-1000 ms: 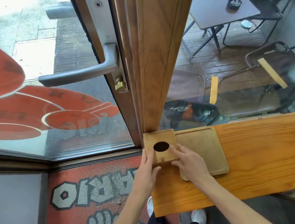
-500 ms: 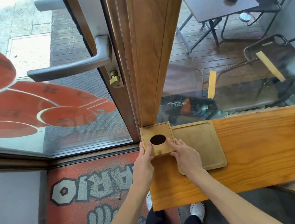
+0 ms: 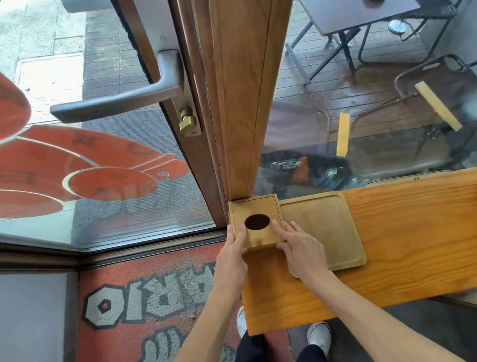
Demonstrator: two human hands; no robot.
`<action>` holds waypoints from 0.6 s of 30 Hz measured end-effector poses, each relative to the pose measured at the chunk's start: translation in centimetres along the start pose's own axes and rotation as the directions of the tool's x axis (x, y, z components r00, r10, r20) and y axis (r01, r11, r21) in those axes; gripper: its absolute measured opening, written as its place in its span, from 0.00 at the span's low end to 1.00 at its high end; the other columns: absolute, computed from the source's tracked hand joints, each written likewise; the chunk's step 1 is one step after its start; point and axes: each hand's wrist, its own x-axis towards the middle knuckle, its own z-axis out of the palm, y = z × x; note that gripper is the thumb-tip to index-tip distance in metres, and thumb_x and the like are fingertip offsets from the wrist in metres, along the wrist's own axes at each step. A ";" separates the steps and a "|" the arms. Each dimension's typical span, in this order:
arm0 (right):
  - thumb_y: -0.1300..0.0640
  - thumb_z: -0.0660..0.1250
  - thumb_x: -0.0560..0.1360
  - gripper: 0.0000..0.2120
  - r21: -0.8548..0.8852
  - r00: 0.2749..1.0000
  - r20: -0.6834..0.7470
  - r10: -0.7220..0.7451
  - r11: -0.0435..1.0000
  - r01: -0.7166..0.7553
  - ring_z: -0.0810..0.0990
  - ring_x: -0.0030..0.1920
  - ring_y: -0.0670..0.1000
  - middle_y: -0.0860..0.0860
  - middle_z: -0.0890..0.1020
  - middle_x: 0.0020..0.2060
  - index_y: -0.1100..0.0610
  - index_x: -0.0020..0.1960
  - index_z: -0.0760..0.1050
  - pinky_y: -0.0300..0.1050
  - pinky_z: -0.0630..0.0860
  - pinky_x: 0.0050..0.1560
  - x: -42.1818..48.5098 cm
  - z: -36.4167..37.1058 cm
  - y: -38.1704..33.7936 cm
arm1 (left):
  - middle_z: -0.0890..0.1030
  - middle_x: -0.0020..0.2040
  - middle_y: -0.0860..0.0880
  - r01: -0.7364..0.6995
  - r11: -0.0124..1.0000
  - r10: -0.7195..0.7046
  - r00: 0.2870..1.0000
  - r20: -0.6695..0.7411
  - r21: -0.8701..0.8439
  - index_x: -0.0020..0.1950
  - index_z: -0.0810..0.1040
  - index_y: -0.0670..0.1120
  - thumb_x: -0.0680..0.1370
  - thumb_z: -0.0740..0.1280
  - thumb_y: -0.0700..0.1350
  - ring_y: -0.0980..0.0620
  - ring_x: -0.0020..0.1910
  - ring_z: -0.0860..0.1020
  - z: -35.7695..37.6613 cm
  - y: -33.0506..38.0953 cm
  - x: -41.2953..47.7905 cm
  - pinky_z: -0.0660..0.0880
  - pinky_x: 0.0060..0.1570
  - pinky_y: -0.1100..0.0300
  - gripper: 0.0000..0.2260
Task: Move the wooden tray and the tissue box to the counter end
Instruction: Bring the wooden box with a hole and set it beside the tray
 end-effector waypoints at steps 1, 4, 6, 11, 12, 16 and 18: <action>0.53 0.64 0.80 0.25 0.006 1.000 0.001 0.006 1.000 -0.006 0.69 0.73 0.51 0.50 0.75 0.70 0.43 0.75 0.64 0.53 0.73 0.66 0.0 0.0 0.0 | 0.55 0.81 0.43 0.001 1.000 -0.001 1.000 0.000 0.000 0.79 0.61 0.50 0.77 0.57 0.27 0.51 0.55 0.83 0.0 0.1 0.0 0.76 0.49 0.61 0.33; 0.54 0.63 0.80 0.25 0.023 1.000 0.004 0.017 1.000 -0.018 0.68 0.74 0.51 0.50 0.74 0.71 0.43 0.75 0.63 0.54 0.72 0.67 -0.1 -0.1 -0.2 | 0.53 0.81 0.44 0.003 1.000 -0.003 1.000 0.004 -0.006 0.79 0.60 0.51 0.78 0.57 0.27 0.51 0.56 0.83 -0.1 0.3 -0.3 0.74 0.49 0.62 0.33; 0.54 0.63 0.80 0.26 0.026 0.999 0.030 0.028 0.999 -0.028 0.66 0.75 0.53 0.50 0.72 0.72 0.42 0.76 0.61 0.55 0.71 0.68 -0.2 -0.2 -0.4 | 0.52 0.82 0.44 0.027 0.999 -0.027 1.000 0.010 -0.023 0.79 0.59 0.51 0.77 0.58 0.28 0.50 0.59 0.82 -0.2 0.8 -0.4 0.77 0.51 0.58 0.34; 0.44 0.65 0.77 0.34 0.393 0.981 0.168 0.097 0.906 -0.157 0.51 0.79 0.54 0.47 0.56 0.79 0.37 0.78 0.51 0.62 0.59 0.74 -0.7 -0.6 0.9 | 0.53 0.80 0.38 0.085 0.995 -0.079 0.992 -0.100 0.054 0.79 0.58 0.48 0.77 0.60 0.34 0.35 0.78 0.54 0.4 3.5 -0.7 0.60 0.74 0.40 0.30; 0.43 0.66 0.77 0.36 0.470 0.980 0.156 0.122 0.864 -0.182 0.50 0.79 0.53 0.47 0.55 0.79 0.37 0.78 0.50 0.62 0.57 0.76 -0.9 -0.8 1.9 | 0.56 0.79 0.37 0.049 0.996 -0.037 0.986 -0.161 0.073 0.78 0.60 0.47 0.76 0.61 0.34 0.35 0.78 0.56 0.6 4.1 -1.2 0.60 0.74 0.40 0.30; 0.41 0.65 0.76 0.37 0.417 0.949 0.120 0.290 0.853 -0.313 0.48 0.79 0.57 0.51 0.56 0.79 0.42 0.79 0.50 0.63 0.54 0.75 -1.5 -1.3 7.8 | 0.76 0.63 0.45 -0.159 0.984 0.173 0.958 -0.230 0.076 0.66 0.74 0.44 0.73 0.62 0.32 0.45 0.62 0.75 2.8 5.6 -4.6 0.74 0.61 0.54 0.22; 0.39 0.64 0.76 0.40 0.245 0.906 0.159 0.393 0.873 -0.422 0.46 0.79 0.61 0.53 0.54 0.80 0.45 0.80 0.47 0.63 0.54 0.76 -1.6 -1.3 11.8 | 0.77 0.62 0.46 -0.132 0.989 0.138 0.987 -0.084 0.069 0.66 0.75 0.44 0.76 0.60 0.35 0.45 0.60 0.75 4.7 5.8 -5.6 0.73 0.60 0.55 0.19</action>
